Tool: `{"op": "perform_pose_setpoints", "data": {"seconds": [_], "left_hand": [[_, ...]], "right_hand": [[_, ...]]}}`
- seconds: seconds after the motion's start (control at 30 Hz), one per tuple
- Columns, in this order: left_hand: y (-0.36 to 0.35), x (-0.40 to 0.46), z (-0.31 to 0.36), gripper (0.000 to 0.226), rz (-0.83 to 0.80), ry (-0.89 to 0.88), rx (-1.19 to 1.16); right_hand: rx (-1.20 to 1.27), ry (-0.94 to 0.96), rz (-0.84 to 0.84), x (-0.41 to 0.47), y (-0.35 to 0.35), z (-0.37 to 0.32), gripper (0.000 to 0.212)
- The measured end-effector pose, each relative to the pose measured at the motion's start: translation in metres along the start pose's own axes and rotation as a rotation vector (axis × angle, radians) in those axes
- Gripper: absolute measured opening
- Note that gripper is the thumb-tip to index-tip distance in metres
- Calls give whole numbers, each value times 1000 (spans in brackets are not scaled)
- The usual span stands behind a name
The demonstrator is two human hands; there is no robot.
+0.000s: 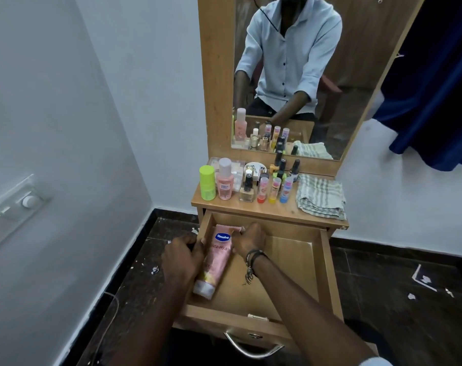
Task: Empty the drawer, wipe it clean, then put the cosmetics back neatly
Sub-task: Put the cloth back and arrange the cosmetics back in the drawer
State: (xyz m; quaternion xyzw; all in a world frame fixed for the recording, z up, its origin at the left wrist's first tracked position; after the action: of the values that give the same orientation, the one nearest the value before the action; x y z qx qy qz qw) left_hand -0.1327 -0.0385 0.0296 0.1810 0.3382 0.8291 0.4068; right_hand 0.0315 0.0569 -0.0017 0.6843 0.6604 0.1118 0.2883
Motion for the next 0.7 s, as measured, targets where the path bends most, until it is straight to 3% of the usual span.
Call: {"op": "perform_pose_setpoints", "data": {"seconds": [0.13, 0.23, 0.4, 0.7], "left_hand": [[-1, 2, -1, 31, 0, -8, 9], [0, 2, -1, 30, 10, -2, 22], [0, 2, 1, 28, 10, -15, 30], [-1, 3, 0, 31, -2, -12, 33]], "right_hand": [[16, -29, -11, 5, -11, 2, 28], [-15, -34, -16, 6, -12, 3, 17], [-96, -40, -24, 9, -13, 7, 27], [-251, 46, -7, 11, -10, 1, 27]]}}
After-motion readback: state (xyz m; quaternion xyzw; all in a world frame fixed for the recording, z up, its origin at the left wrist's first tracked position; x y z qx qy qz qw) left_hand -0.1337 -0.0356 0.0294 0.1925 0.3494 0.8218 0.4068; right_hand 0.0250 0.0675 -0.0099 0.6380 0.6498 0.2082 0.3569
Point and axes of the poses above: each hand's wrist, its own x-axis towards the middle knuckle, its own y-axis out of the back of the hand, z = x × y, the point moved 5 cm from there along x, towards the middle knuckle, and after that the axes turned 4 degrees about y, right-handed, at the moved point
